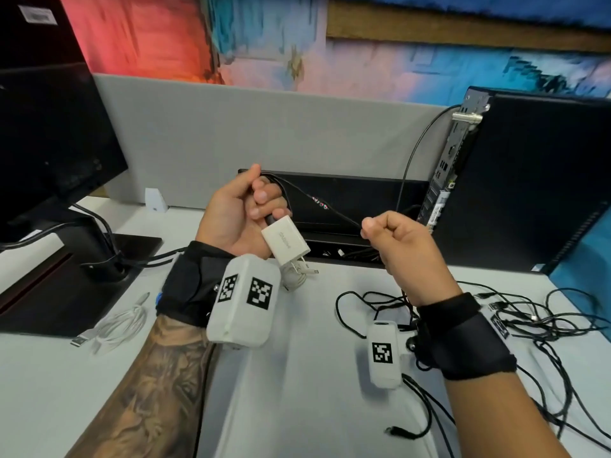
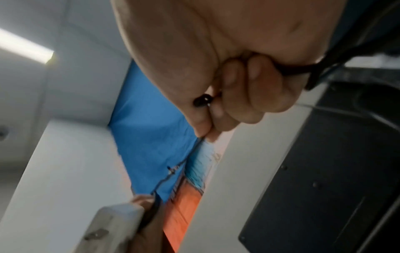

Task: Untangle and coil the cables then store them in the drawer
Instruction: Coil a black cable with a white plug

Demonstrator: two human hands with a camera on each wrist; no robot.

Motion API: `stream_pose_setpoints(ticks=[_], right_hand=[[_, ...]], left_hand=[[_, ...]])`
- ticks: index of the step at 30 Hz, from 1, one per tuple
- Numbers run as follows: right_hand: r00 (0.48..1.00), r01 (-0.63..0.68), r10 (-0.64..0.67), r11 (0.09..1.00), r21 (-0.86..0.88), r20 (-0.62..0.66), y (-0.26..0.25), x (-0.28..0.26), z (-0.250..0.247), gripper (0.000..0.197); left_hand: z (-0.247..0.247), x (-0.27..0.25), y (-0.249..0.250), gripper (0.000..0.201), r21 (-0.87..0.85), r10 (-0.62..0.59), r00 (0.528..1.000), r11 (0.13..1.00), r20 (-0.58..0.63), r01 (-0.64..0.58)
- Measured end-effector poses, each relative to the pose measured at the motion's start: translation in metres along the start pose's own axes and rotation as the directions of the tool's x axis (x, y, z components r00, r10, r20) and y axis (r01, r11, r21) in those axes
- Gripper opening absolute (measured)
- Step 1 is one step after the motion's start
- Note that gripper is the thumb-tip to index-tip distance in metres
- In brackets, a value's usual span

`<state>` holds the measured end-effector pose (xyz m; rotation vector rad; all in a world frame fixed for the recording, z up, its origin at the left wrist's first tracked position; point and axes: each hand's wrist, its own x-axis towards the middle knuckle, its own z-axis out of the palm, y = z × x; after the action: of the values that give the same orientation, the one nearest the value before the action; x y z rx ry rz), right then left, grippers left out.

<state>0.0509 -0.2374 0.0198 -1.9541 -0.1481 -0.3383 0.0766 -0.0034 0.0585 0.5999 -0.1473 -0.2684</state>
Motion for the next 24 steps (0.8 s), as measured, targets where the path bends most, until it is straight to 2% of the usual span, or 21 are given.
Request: stream_pose_setpoints(ticks=[3, 6, 9, 11, 12, 13, 14, 15, 16, 18, 20, 22, 24], right_hand=[[0.998, 0.008, -0.001, 0.994, -0.109, 0.065, 0.001, -0.003, 0.007, 0.034], [0.961, 0.008, 0.049, 0.978, -0.208, 0.271, -0.005, -0.012, 0.022, 0.036], [0.885, 0.064, 0.039, 0.977, -0.204, 0.464, -0.017, -0.022, 0.03, 0.032], [0.853, 0.101, 0.011, 0.978, -0.185, 0.522, -0.025, -0.026, 0.03, 0.03], [0.853, 0.133, -0.016, 0.973, -0.188, 0.522, -0.029, -0.027, 0.027, 0.028], [0.864, 0.168, -0.052, 0.967, -0.19, 0.5, -0.033, -0.027, 0.024, 0.024], [0.888, 0.19, -0.094, 0.966, -0.173, 0.45, -0.036, -0.027, 0.02, 0.02], [0.917, 0.201, -0.132, 0.968, -0.151, 0.376, -0.039, -0.026, 0.016, 0.016], [0.943, 0.208, -0.162, 0.969, -0.136, 0.289, -0.041, -0.024, 0.01, 0.014], [0.97, 0.216, -0.201, 0.97, -0.108, 0.134, -0.043, -0.021, -0.002, 0.012], [0.975, 0.217, -0.213, 0.974, -0.06, 0.066, -0.04, -0.018, -0.013, 0.009], [0.979, 0.191, -0.183, 0.978, -0.086, 0.09, -0.035, -0.016, -0.022, 0.021], [0.977, 0.169, -0.151, 0.979, -0.116, 0.152, -0.033, -0.016, -0.025, 0.022]], left_hand=[[0.004, -0.001, -0.004, 0.025, -0.136, -0.005, 0.999, 0.991, 0.051, 0.011], [0.007, 0.001, -0.008, 0.016, -0.222, 0.067, 0.997, 0.973, 0.036, -0.057], [0.006, 0.009, -0.02, 0.02, -0.029, 0.231, 0.971, 0.972, -0.052, -0.233], [0.003, 0.013, -0.029, 0.02, 0.137, 0.353, 0.933, 0.93, -0.074, -0.341], [0.0, 0.013, -0.033, 0.02, 0.288, 0.425, 0.903, 0.874, -0.062, -0.391], [-0.002, 0.012, -0.036, 0.02, 0.489, 0.488, 0.872, 0.766, -0.021, -0.417], [-0.004, 0.011, -0.039, 0.02, 0.678, 0.515, 0.856, 0.611, 0.05, -0.408], [-0.004, 0.009, -0.043, 0.019, 0.806, 0.491, 0.861, 0.452, 0.132, -0.381], [-0.001, 0.005, -0.046, 0.019, 0.872, 0.418, 0.886, 0.337, 0.2, -0.355], [0.006, -0.003, -0.051, 0.02, 0.92, 0.222, 0.931, 0.204, 0.289, -0.334], [0.014, -0.009, -0.054, 0.031, 0.947, 0.065, 0.95, 0.081, 0.305, -0.31], [0.017, -0.01, -0.054, 0.038, 0.957, 0.025, 0.957, -0.019, 0.29, -0.29], [0.016, -0.011, -0.05, 0.038, 0.962, 0.059, 0.96, -0.041, 0.273, -0.271]])
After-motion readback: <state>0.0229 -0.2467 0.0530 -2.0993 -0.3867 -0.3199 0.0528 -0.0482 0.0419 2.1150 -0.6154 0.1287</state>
